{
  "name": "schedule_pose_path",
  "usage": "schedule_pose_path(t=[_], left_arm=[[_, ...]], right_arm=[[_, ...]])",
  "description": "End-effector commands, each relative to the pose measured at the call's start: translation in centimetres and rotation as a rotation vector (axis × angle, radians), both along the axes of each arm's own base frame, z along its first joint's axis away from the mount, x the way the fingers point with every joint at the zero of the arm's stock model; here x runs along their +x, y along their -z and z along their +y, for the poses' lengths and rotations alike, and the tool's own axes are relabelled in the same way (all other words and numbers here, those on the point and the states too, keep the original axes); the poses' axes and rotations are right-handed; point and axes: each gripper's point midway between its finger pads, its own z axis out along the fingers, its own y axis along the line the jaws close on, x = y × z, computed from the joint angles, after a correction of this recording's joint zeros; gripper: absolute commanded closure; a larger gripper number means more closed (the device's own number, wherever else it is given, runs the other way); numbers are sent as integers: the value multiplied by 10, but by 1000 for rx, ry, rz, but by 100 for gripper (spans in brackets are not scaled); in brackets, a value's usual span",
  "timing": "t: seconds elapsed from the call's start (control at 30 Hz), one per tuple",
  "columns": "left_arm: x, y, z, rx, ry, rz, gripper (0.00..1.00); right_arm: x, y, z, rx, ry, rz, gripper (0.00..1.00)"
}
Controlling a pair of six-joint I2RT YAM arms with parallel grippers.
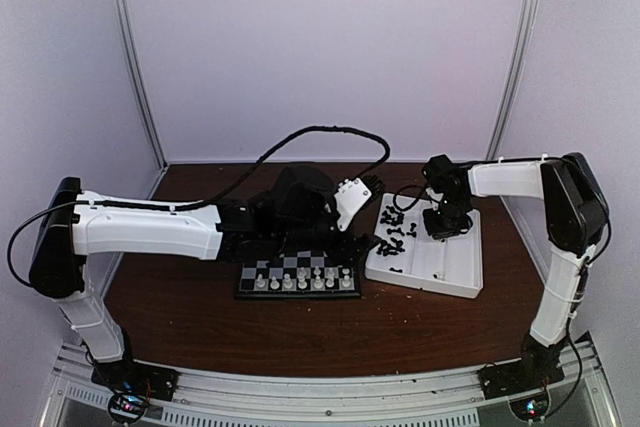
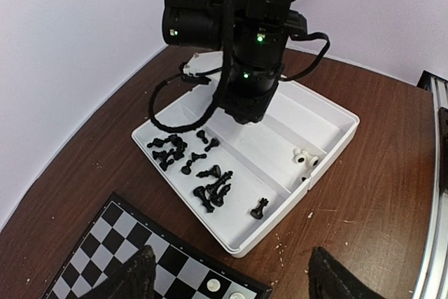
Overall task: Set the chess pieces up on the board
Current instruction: Pick up the chess piece from the storage box.
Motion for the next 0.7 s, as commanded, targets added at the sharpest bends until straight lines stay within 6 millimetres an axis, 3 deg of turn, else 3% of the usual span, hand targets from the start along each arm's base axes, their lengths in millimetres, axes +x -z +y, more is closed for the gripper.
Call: schedule_pose_path(t=[0.0,0.67], left_arm=[[4,-11,3,-20,-14,-29,25],[7,-9,3,-14,-20,-30,25]], right_arm=[[9,-2,-10,-53,8,-9,78],[11,16,2,12,1,37,79]])
